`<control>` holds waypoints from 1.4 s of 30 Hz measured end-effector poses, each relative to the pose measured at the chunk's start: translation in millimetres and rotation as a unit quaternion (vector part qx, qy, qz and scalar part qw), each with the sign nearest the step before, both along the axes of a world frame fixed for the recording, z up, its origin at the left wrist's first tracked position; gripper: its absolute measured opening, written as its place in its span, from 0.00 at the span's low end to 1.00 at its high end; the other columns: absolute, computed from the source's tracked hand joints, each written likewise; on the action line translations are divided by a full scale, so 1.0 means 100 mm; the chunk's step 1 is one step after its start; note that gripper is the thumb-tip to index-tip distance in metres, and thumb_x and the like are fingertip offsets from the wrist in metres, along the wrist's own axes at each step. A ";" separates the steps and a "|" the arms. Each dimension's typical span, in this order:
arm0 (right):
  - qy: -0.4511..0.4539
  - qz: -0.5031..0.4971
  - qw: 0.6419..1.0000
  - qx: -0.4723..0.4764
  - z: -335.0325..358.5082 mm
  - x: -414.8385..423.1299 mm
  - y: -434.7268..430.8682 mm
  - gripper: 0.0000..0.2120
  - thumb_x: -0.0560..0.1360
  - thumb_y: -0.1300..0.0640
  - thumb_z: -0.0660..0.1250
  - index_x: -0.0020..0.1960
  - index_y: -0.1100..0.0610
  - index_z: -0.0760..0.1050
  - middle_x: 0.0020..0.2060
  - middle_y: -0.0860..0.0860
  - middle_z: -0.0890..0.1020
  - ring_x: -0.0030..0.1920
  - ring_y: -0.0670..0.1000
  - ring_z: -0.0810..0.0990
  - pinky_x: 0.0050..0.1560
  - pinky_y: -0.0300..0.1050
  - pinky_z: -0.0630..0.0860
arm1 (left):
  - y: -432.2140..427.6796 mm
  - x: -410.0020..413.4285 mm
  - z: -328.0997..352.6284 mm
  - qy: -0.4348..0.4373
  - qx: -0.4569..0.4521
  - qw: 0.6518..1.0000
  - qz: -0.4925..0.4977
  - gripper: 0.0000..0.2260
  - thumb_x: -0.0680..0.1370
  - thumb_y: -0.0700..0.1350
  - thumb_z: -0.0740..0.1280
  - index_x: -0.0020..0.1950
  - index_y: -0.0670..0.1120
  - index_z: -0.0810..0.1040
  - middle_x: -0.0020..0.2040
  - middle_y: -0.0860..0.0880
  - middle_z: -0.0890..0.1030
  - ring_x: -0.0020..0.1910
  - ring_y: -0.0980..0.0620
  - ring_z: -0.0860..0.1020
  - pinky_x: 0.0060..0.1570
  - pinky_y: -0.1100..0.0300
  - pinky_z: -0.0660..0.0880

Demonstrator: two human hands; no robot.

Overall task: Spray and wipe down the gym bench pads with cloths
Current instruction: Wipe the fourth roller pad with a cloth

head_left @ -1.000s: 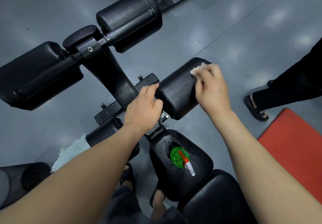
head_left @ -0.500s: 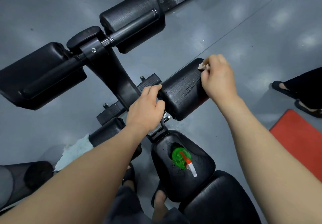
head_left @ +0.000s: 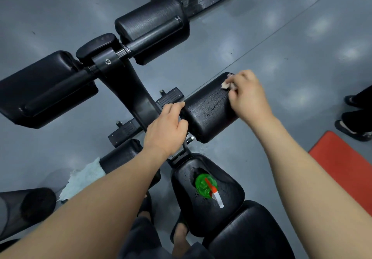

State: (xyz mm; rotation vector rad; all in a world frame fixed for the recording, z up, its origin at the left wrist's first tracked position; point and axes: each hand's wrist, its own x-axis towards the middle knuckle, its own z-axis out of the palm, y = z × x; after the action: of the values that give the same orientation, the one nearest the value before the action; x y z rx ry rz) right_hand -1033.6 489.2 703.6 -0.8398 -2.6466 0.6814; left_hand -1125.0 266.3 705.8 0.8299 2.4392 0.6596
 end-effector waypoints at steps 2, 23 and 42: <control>-0.006 -0.050 0.999 0.000 0.00 -0.05 0.11 0.15 0.72 0.63 0.57 0.51 0.59 0.80 0.53 0.58 0.77 0.53 0.62 0.78 0.53 0.46 0.73 | 0.00 0.00 0.00 0.001 -0.003 1.000 -0.002 0.23 0.81 0.47 0.55 0.77 0.57 0.64 0.75 0.58 0.66 0.61 0.51 0.76 0.58 0.52 0.70; 0.071 0.166 0.983 0.016 -0.15 0.25 -0.62 0.10 0.76 0.68 0.63 0.52 0.58 0.80 0.50 0.51 0.77 0.51 0.58 0.77 0.55 0.52 0.76 | 0.01 0.01 0.04 0.005 -0.032 0.999 -0.004 0.25 0.82 0.49 0.53 0.80 0.54 0.60 0.78 0.55 0.64 0.68 0.49 0.74 0.64 0.49 0.70; 0.061 0.122 0.991 -0.010 -0.05 0.21 -0.55 0.13 0.73 0.65 0.58 0.50 0.58 0.80 0.47 0.53 0.77 0.51 0.59 0.79 0.55 0.57 0.77 | 0.00 0.00 0.02 0.007 -0.016 1.000 0.003 0.23 0.81 0.47 0.55 0.77 0.55 0.64 0.76 0.56 0.66 0.64 0.47 0.75 0.59 0.51 0.71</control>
State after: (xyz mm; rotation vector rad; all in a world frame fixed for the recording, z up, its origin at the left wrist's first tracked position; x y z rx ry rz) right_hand -1012.7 433.8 698.6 -0.4652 -2.6583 0.7919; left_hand -1124.9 266.2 708.0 0.8185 2.4588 0.6169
